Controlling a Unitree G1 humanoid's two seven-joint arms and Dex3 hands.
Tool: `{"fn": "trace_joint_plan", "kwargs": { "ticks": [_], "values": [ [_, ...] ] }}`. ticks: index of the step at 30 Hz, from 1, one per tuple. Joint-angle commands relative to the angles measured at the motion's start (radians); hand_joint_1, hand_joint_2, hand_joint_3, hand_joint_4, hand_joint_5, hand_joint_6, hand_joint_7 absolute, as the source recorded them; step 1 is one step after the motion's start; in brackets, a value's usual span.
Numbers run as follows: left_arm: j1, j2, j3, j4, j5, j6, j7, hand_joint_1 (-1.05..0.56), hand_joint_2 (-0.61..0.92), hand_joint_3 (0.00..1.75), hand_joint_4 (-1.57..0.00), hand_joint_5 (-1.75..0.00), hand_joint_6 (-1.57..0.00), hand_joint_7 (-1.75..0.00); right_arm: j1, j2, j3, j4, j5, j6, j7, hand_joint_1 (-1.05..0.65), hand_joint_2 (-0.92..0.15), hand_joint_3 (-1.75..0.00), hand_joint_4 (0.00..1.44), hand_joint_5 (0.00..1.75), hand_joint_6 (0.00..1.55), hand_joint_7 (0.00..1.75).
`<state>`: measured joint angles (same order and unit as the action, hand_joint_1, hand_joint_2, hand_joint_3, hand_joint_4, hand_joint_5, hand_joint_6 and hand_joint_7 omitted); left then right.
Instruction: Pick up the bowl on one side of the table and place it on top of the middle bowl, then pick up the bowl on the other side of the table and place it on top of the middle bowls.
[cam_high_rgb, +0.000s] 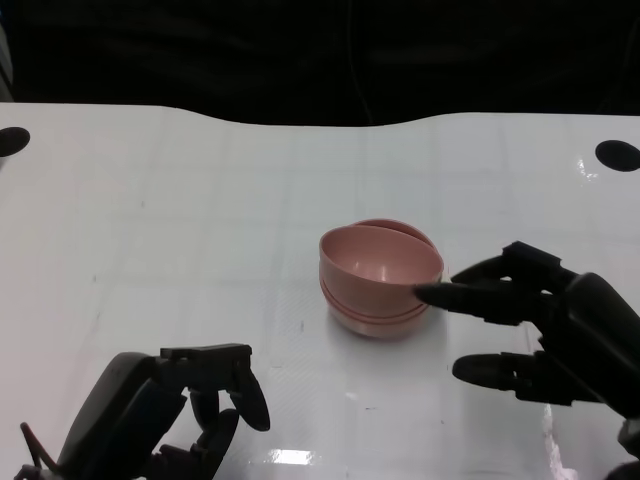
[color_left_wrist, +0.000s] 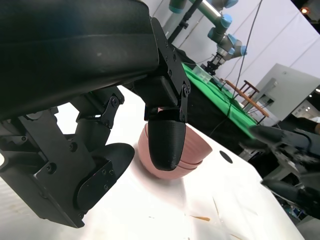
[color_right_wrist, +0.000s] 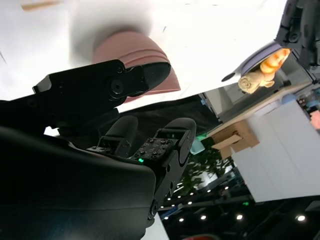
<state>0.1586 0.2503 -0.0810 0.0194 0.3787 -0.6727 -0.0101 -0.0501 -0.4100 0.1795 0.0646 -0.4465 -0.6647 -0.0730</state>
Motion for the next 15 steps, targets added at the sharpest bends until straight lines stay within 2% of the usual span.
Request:
{"fn": "trace_joint_plan", "kwargs": {
  "ticks": [1,5,7,8,9,11,13,15],
  "values": [
    [0.0,0.01,0.005,0.005,0.0,0.001,0.011,-0.03,0.28,1.5,-0.86,-1.66,-0.83,-1.38,0.055,-0.02,-0.031,-0.039,0.046,-0.025,0.025,-0.2,-0.92,-0.07,0.36,0.97,0.8,0.11],
    [-0.001,0.012,0.006,0.008,-0.001,0.001,0.011,-0.03,0.28,1.49,-0.87,-1.66,-0.83,-1.38,0.098,-0.007,-0.047,-0.065,0.077,-0.032,0.045,-0.15,-0.92,-0.07,0.49,1.03,0.87,0.16],
    [-0.002,0.014,0.007,0.013,-0.006,0.0,0.008,-0.02,0.28,1.49,-0.86,-1.66,-0.83,-1.38,0.114,0.011,-0.05,-0.063,0.095,-0.042,0.04,-0.08,-0.91,-0.07,0.58,1.06,0.93,0.19],
    [-0.003,0.015,0.008,0.016,-0.007,0.001,0.007,-0.03,0.28,1.49,-0.86,-1.66,-0.83,-1.39,0.117,0.023,-0.05,-0.054,0.101,-0.051,0.032,0.01,-0.89,-0.07,0.67,1.1,0.99,0.23],
    [-0.002,0.016,0.009,0.017,-0.007,0.001,0.006,-0.03,0.28,1.49,-0.86,-1.66,-0.83,-1.39,0.114,0.033,-0.051,-0.04,0.104,-0.062,0.026,0.05,-0.83,-0.18,0.72,1.12,1.02,0.28],
    [-0.002,0.018,0.009,0.02,-0.008,0.0,0.006,-0.03,0.29,1.48,-0.87,-1.66,-0.83,-1.39,0.108,0.048,-0.054,-0.017,0.102,-0.079,0.019,0.12,-0.37,-1.03,0.83,1.14,1.03,0.47],
    [0.0,0.021,0.012,0.025,-0.011,-0.007,0.008,-0.02,0.29,1.48,-0.87,-1.66,-0.83,-1.39,0.093,0.057,-0.057,0.022,0.095,-0.102,0.014,0.16,-0.24,-1.27,0.91,1.18,1.06,0.59],
    [0.002,0.023,0.014,0.027,-0.016,-0.008,0.006,-0.02,0.29,1.48,-0.86,-1.66,-0.83,-1.38,0.08,0.06,-0.059,0.052,0.091,-0.112,0.019,0.19,-0.2,-1.35,1.0,1.22,1.1,0.66]
  ]
}}
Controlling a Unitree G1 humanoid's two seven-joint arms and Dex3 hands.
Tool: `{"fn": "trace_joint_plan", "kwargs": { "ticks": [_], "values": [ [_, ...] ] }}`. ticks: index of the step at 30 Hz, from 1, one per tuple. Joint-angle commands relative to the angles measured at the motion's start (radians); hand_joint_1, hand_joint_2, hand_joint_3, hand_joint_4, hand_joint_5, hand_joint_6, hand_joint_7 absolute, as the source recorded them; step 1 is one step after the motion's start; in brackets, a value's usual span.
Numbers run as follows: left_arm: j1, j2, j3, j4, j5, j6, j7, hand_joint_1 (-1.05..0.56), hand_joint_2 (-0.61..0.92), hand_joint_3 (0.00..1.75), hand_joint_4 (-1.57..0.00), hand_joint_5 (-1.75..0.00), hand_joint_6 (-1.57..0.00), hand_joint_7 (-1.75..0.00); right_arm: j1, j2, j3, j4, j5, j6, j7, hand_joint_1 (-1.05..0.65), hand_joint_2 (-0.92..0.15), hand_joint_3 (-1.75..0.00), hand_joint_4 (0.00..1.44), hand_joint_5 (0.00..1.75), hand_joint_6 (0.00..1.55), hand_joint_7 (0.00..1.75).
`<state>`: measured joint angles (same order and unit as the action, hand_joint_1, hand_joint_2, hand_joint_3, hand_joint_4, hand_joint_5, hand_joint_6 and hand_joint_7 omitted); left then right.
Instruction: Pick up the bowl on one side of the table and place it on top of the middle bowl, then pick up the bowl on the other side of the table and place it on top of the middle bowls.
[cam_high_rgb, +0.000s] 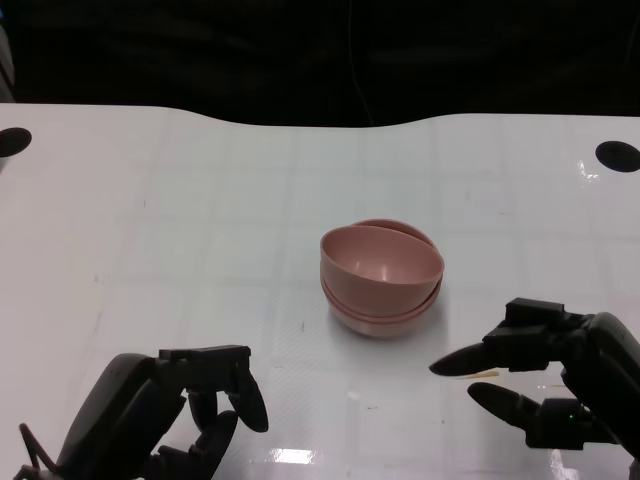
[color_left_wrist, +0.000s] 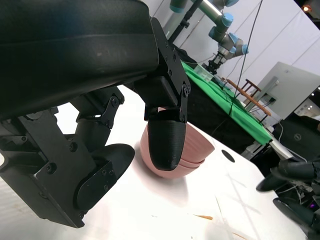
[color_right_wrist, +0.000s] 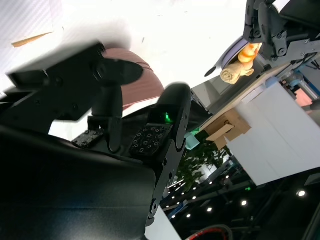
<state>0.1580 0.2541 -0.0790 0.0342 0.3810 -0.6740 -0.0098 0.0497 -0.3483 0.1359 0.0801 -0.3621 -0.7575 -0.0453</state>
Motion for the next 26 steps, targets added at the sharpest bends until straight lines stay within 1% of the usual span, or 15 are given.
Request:
{"fn": "trace_joint_plan", "kwargs": {
  "ticks": [1,2,4,5,7,8,9,12,16,26],
  "values": [
    [0.004,0.021,0.013,0.014,-0.02,-0.006,0.004,-0.02,0.3,1.48,-0.86,-1.66,-0.82,-1.38,-0.026,-0.003,-0.016,0.049,0.004,-0.023,-0.005,0.2,-0.19,-1.36,1.02,1.24,1.11,0.68],
    [0.005,0.023,0.014,0.016,-0.021,-0.005,0.003,-0.02,0.3,1.47,-0.85,-1.66,-0.82,-1.38,-0.03,-0.005,-0.015,0.059,0.002,-0.026,-0.001,0.23,-0.15,-1.4,1.05,1.3,1.13,0.71],
    [0.003,0.028,0.014,0.022,-0.026,-0.007,0.0,-0.01,0.3,1.47,-0.85,-1.67,-0.82,-1.37,-0.037,-0.007,-0.013,0.071,-0.001,-0.028,0.007,0.25,-0.12,-1.44,1.07,1.36,1.14,0.73],
    [0.002,0.031,0.014,0.026,-0.029,-0.006,-0.002,-0.01,0.31,1.46,-0.85,-1.67,-0.82,-1.37,-0.039,-0.008,-0.011,0.073,-0.003,-0.024,0.012,0.25,-0.11,-1.51,1.08,1.45,1.16,0.79],
    [-0.001,0.037,0.012,0.032,-0.035,-0.005,-0.006,-0.02,0.31,1.46,-0.85,-1.66,-0.82,-1.37,-0.044,-0.009,-0.008,0.081,-0.009,-0.026,0.015,0.26,-0.06,-1.61,1.08,1.57,1.12,0.96],
    [-0.003,0.04,0.012,0.037,-0.037,-0.007,-0.007,-0.01,0.31,1.45,-0.85,-1.66,-0.83,-1.37,-0.048,-0.008,-0.007,0.088,-0.015,-0.03,0.013,0.27,-0.05,-1.64,1.08,1.6,1.11,1.02],
    [-0.004,0.041,0.011,0.04,-0.038,-0.008,-0.006,-0.02,0.31,1.45,-0.86,-1.66,-0.83,-1.37,-0.051,-0.008,-0.007,0.093,-0.018,-0.034,0.011,0.27,-0.03,-1.68,1.07,1.64,1.09,1.11],
    [-0.014,0.05,0.011,0.063,-0.04,-0.028,-0.003,-0.02,0.3,1.45,-0.86,-1.66,-0.83,-1.37,-0.06,-0.004,-0.006,0.107,-0.031,-0.038,0.006,0.25,0.0,-1.71,1.06,1.67,1.03,1.24],
    [-0.024,0.056,0.009,0.086,-0.061,-0.04,-0.014,-0.02,0.29,1.47,-0.86,-1.67,-0.84,-1.37,-0.067,0.004,-0.006,0.118,-0.053,-0.035,-0.005,0.23,0.0,-1.7,1.06,1.67,1.01,1.3],
    [-0.025,0.07,0.005,0.078,-0.102,-0.026,-0.058,0.03,0.25,1.5,-0.88,-1.66,-0.86,-1.36,-0.077,0.013,-0.004,0.142,-0.064,-0.053,-0.023,0.24,0.01,-1.71,1.08,1.65,1.0,1.32]
  ]
}}
